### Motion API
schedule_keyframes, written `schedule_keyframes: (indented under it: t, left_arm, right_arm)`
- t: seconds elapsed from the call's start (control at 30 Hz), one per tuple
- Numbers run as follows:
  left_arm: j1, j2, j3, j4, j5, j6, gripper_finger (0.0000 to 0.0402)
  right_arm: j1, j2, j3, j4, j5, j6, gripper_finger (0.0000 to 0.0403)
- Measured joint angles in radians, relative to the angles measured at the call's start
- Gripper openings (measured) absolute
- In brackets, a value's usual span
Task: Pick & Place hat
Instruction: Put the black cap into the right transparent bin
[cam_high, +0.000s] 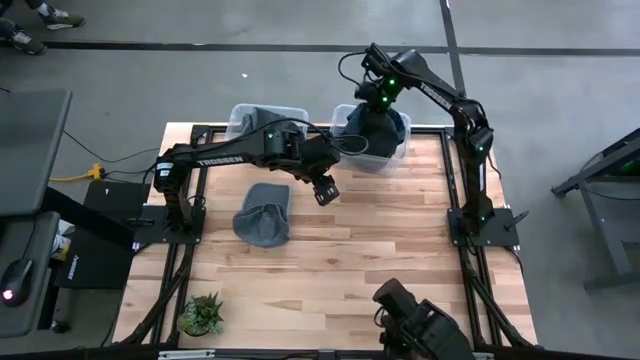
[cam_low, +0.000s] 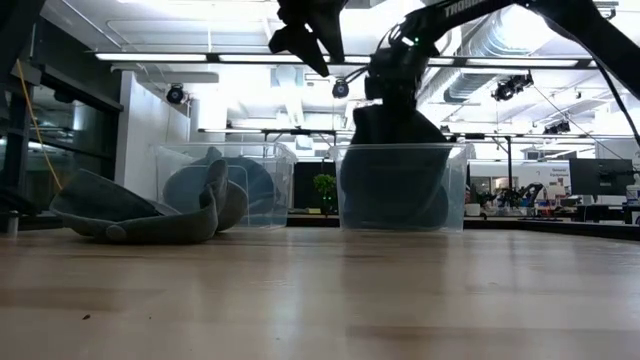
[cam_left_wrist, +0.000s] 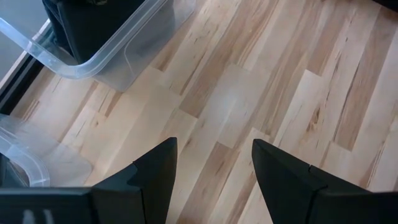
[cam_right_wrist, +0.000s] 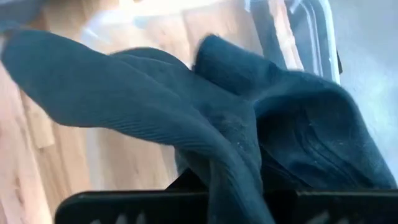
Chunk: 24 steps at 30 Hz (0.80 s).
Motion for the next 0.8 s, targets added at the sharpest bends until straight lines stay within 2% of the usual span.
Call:
schedule_keyframes:
  t: [0.1, 0.53, 0.8]
  left_arm:
    - [0.0, 0.0, 0.0, 0.0, 0.001, 0.0, 0.0204]
    - [0.0, 0.0, 0.0, 0.0, 0.016, -0.003, 0.0204]
    - [0.0, 0.0, 0.0, 0.0, 0.015, -0.006, 0.0204]
  right_arm:
    - [-0.009, 0.02, 0.0, -0.001, 0.033, 0.004, 0.0]
    - [-0.009, 0.091, 0.0, -0.005, 0.035, 0.028, 0.0]
    - [-0.006, 0.125, 0.0, 0.018, 0.119, 0.08, 0.0]
